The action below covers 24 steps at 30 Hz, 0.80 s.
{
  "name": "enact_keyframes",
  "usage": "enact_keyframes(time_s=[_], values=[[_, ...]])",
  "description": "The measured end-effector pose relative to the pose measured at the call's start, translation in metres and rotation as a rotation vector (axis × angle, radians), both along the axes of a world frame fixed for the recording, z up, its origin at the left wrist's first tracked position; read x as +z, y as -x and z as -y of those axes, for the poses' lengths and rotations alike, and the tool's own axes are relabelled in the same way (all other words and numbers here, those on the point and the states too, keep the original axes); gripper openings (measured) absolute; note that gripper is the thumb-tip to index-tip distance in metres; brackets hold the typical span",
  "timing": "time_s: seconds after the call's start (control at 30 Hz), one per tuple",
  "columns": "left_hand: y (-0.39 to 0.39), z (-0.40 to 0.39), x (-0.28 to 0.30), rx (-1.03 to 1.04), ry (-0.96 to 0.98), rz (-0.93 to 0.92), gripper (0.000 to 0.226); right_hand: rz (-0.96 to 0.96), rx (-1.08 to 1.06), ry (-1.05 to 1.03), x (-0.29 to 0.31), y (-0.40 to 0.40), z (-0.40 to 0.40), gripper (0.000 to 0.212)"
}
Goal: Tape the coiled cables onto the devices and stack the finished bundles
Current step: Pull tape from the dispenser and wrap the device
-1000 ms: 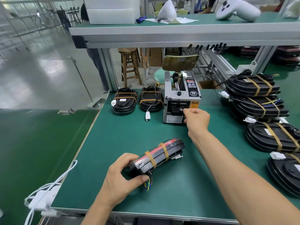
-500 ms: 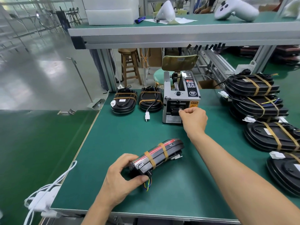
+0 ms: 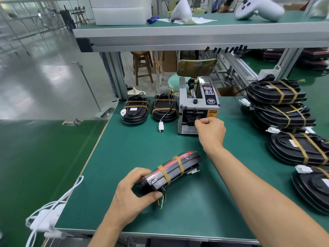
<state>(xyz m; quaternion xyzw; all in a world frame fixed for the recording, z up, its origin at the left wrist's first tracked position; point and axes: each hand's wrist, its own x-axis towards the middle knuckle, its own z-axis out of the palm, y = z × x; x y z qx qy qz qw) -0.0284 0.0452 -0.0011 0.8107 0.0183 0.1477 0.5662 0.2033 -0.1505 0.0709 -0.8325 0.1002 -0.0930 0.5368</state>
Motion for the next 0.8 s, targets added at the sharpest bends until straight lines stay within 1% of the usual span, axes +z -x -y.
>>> enact_keyframes(time_s=[0.1, 0.27, 0.43, 0.57, 0.67, 0.77, 0.8], values=[[-0.0003, 0.0002, 0.0003, 0.0, -0.003, -0.002, 0.057, -0.024, -0.019, -0.07, -0.0008, -0.0008, -0.0025, 0.021], [-0.0006, 0.0004, 0.0008, -0.001, -0.001, -0.003, 0.058, -0.047, -0.048, -0.175, -0.0014, -0.0015, -0.005, 0.017], [-0.0003, -0.0004, 0.0008, -0.004, -0.007, -0.005, 0.058, -0.068, -0.056, -0.225, -0.0018, -0.001, -0.0047, 0.028], [-0.0001, -0.0003, 0.001, -0.003, -0.01, -0.005, 0.058, -0.069, -0.041, -0.256, -0.0053, 0.0013, -0.002, 0.021], [0.0, -0.0004, 0.0011, -0.002, -0.012, -0.004, 0.058, -0.071, -0.048, -0.3, -0.008, 0.0029, 0.0003, 0.024], [-0.0003, -0.0004, 0.0007, -0.005, -0.015, -0.004, 0.058, -0.079, -0.051, -0.32, -0.0101, 0.004, 0.0004, 0.017], [-0.0006, -0.0005, 0.0003, -0.004, -0.017, -0.004, 0.058, -0.087, -0.055, -0.333, -0.0103, 0.0037, -0.0002, 0.018]])
